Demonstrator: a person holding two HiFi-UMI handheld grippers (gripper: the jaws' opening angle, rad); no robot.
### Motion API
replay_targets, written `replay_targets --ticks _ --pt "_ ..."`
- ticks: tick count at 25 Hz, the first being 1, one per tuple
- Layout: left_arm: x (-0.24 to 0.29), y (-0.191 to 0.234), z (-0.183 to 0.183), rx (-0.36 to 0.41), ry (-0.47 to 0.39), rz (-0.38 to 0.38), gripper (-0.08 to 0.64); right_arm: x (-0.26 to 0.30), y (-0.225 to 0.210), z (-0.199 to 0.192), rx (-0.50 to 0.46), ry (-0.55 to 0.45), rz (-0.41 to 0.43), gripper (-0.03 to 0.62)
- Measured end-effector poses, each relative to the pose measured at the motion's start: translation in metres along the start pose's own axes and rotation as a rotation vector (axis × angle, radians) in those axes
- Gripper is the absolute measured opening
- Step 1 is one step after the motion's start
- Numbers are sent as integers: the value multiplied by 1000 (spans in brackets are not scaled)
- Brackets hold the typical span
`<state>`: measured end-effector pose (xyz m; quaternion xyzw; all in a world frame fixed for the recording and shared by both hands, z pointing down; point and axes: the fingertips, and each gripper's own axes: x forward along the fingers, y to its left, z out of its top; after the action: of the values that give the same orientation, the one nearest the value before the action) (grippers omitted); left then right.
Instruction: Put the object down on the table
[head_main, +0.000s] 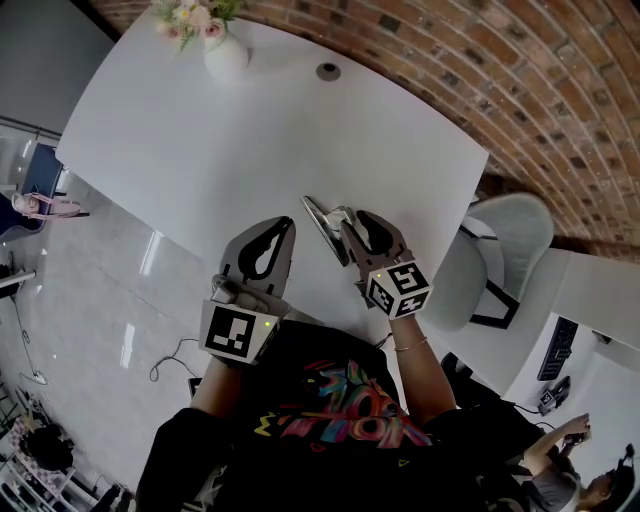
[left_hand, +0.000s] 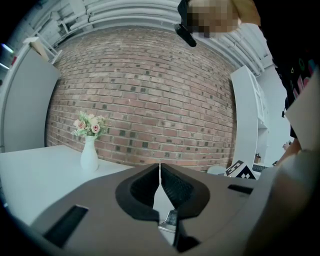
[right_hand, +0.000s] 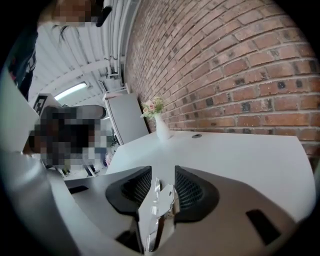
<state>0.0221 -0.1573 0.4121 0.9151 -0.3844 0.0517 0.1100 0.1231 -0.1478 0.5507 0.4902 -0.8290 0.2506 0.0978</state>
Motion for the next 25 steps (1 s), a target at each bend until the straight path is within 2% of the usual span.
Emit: replay_targets --ticks 2,7,10,14,18,25 --pt "-1 -1 6 -6 -22 3 30 -4 5 9 0 -20 0 146" --pt "-8 -7 13 25 -11 -28 29 -20 20 40 -30 -87 -11 146" --pt "-13 -12 23 37 -23 -36 29 -35 33 63 -85 -123 -21 146" --pt "-17 -17 47 63 -84 -62 29 -54 51 97 -159 -178 -36 138" --pt "-22 -22 62 74 -94 -77 29 -73 66 123 -220 -216 -48 126" --pt "-28 -42 81 95 -114 -141 30 -119 79 153 -267 -300 -93 90"
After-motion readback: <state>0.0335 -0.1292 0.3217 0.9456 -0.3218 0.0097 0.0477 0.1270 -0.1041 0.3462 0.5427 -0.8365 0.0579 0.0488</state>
